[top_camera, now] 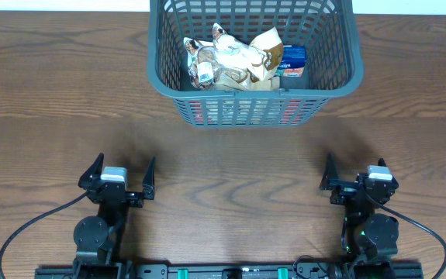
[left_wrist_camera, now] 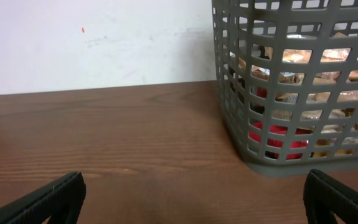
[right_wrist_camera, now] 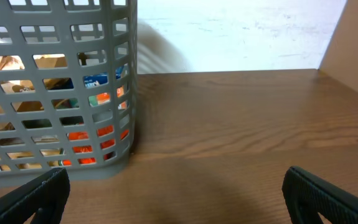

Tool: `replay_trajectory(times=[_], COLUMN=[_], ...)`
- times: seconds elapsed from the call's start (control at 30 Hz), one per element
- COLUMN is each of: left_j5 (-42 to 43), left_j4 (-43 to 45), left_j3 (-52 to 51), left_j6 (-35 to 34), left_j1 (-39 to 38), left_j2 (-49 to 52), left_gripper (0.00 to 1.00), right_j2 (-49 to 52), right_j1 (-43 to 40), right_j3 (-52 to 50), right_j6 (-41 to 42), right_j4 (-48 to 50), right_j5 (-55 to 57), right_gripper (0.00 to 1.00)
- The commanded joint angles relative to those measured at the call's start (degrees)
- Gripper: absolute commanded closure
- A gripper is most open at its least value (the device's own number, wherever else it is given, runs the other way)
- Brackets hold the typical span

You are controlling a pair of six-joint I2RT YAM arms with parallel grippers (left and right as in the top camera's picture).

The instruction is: Pack container

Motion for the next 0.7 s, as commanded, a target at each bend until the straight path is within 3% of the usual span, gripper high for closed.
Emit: replay_trajectory(times=[0.0, 0.67], left_j5=[2.54, 2.47], left_j4=[-2.54, -2.54], left_j3=[-0.46, -0.46], left_j6=[-0.68, -0.66], left_j1=[-0.22, 0.57], left_j2=[-0.46, -0.46], left_gripper=[0.01, 0.01], right_j2=[-0.39, -0.39], right_j1=[-0.46, -0.46], right_j3=[-0.31, -0.31], right_j6=[0.59, 0.59], right_j4=[0.07, 0.07], right_j5=[0.42, 0.42], right_gripper=[0.01, 0.01])
